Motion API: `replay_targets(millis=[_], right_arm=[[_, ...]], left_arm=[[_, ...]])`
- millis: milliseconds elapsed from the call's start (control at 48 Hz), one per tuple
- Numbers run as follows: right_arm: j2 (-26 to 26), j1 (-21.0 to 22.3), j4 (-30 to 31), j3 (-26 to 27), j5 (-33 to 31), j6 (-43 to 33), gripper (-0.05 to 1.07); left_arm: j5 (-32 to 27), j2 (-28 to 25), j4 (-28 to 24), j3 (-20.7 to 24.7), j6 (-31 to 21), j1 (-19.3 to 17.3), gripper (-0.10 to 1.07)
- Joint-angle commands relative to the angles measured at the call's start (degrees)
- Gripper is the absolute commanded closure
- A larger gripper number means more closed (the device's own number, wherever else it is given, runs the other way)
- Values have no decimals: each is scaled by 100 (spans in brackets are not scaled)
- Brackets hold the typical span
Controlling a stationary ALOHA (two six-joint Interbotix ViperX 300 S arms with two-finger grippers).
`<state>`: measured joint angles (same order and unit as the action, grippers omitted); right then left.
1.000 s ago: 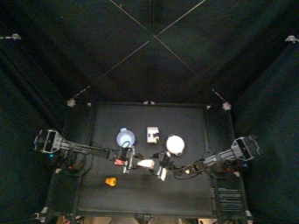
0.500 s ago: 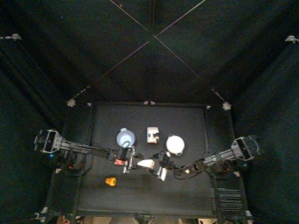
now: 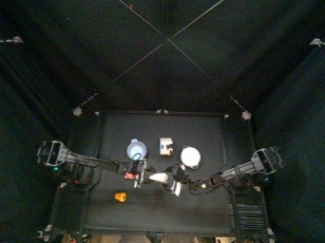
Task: Hand over sushi roll
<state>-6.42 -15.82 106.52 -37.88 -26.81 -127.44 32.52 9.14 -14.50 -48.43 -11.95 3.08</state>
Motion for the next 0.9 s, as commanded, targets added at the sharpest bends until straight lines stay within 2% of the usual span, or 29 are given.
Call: replay_targets(millis=[0,604,708,875], right_arm=[[-114,18,18,53,-9,9,1],[-123,18,18,35,-18,9,3],[-123,18,18,35,-18,9,12],[-132,26,-9,18,-18,0,34]], left_arm=[[62,26,9,141,9,9,30],[62,26,18,141,9,0,30],[62,35,18,141,9,9,30],[62,35,18,141,9,0,30]])
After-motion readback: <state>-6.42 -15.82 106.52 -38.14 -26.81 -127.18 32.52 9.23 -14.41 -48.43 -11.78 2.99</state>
